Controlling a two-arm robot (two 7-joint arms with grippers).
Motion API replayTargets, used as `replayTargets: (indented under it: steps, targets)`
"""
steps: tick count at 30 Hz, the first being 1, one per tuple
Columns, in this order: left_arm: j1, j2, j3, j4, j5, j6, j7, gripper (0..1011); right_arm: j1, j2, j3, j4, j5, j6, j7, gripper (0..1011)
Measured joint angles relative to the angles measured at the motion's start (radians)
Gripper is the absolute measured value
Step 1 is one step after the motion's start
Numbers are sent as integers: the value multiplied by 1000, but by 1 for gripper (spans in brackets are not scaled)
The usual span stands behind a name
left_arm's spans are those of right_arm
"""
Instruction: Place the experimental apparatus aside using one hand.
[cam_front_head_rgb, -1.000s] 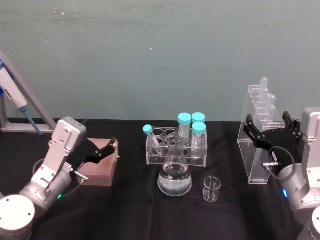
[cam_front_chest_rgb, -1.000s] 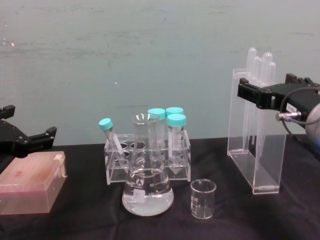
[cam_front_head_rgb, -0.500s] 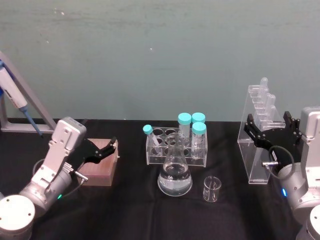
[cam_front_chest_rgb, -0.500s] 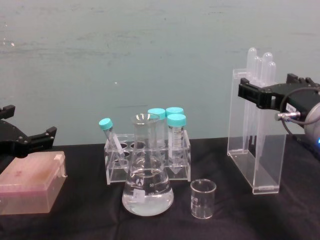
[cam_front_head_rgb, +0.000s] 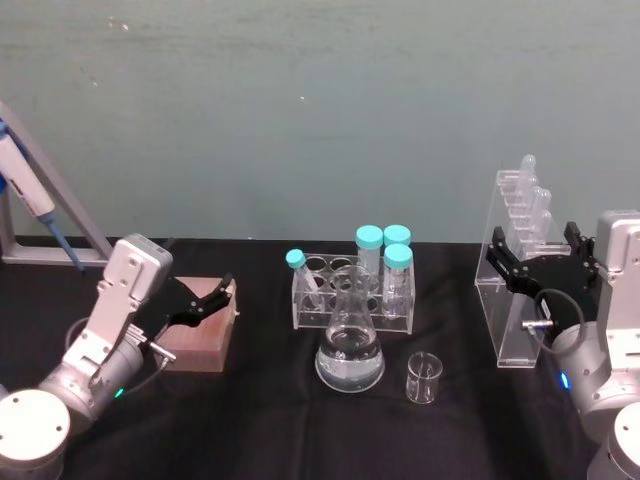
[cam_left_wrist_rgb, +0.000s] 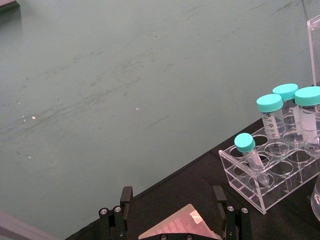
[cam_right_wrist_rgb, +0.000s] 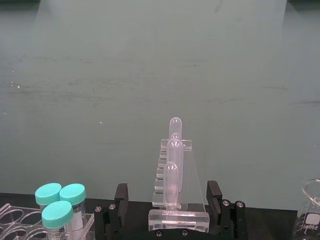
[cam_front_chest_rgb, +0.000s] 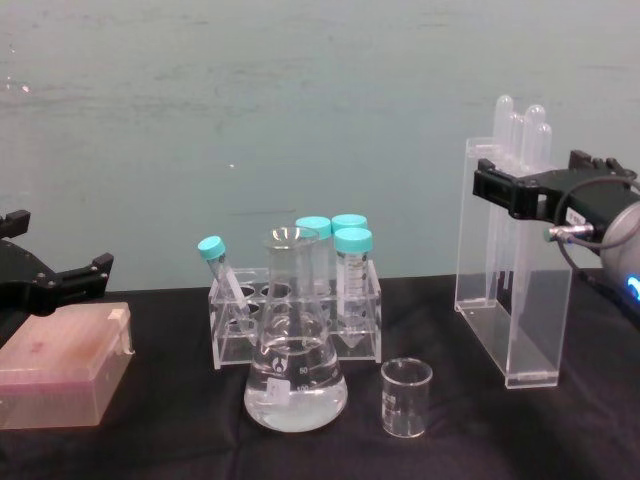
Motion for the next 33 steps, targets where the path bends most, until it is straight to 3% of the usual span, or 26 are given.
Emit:
replayTargets:
  steps: [33]
  targets:
    - [0, 0, 0, 0, 0, 0, 0, 1000, 42, -13, 11, 56, -10, 3, 7, 1000]
